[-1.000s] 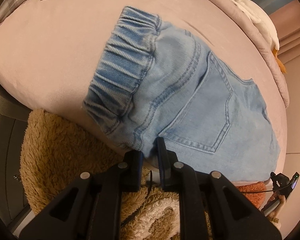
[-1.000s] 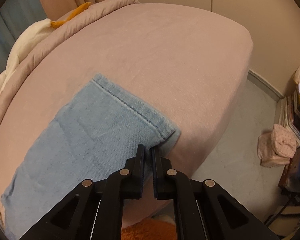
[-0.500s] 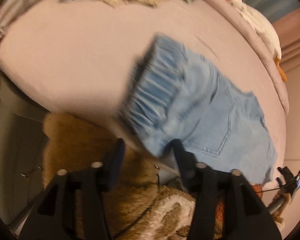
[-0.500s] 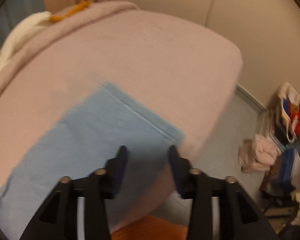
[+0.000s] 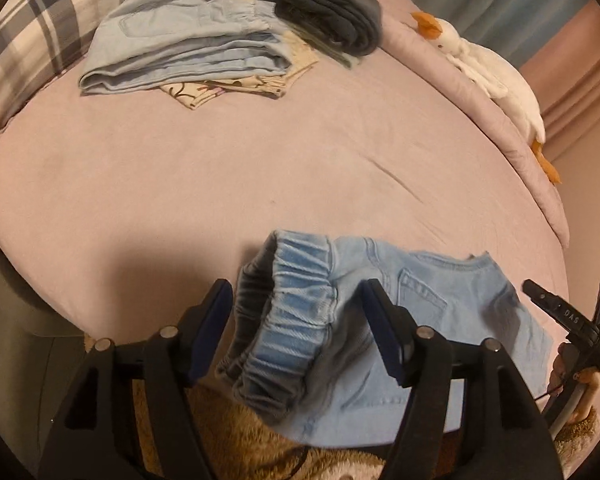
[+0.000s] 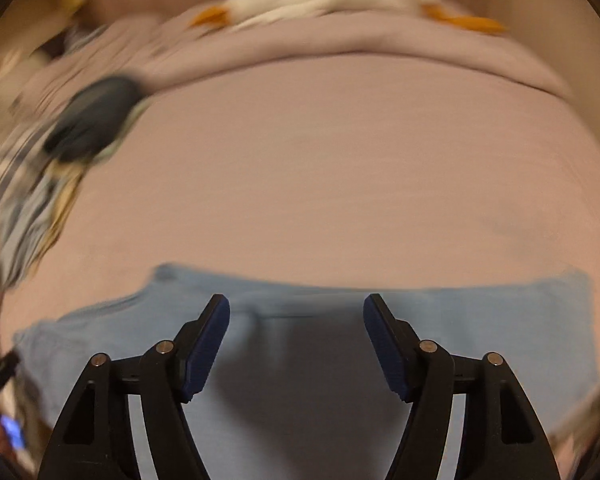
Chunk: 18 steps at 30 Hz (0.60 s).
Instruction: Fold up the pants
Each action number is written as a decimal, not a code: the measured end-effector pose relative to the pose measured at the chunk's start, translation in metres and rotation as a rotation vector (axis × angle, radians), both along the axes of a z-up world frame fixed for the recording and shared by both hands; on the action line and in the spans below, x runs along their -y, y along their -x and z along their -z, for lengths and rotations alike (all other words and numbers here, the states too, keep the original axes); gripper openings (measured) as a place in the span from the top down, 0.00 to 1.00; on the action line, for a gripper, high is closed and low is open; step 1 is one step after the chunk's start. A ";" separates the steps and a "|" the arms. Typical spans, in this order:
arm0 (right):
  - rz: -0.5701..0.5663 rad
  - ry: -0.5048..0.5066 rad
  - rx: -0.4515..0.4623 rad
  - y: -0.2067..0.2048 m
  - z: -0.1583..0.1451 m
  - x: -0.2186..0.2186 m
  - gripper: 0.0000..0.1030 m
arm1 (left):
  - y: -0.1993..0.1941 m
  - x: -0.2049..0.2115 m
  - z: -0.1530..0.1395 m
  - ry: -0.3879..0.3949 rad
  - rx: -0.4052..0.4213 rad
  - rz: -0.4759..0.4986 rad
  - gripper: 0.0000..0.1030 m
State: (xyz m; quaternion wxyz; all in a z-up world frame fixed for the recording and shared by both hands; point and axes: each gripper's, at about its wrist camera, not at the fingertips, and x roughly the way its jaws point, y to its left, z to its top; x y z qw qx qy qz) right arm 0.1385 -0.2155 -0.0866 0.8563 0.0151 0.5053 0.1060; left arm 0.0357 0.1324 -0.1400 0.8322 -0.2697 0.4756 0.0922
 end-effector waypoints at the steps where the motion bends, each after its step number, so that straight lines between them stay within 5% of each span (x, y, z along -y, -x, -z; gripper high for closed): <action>1: -0.063 0.012 -0.012 -0.005 0.004 -0.022 0.33 | 0.002 -0.004 0.003 0.017 0.006 -0.002 0.41; 7: -0.206 0.046 -0.075 -0.023 0.021 -0.085 0.33 | 0.013 -0.014 0.017 0.120 -0.005 -0.034 0.55; 18: -0.143 -0.057 -0.146 -0.032 0.022 -0.059 0.33 | 0.028 -0.006 0.024 0.094 -0.004 -0.015 0.59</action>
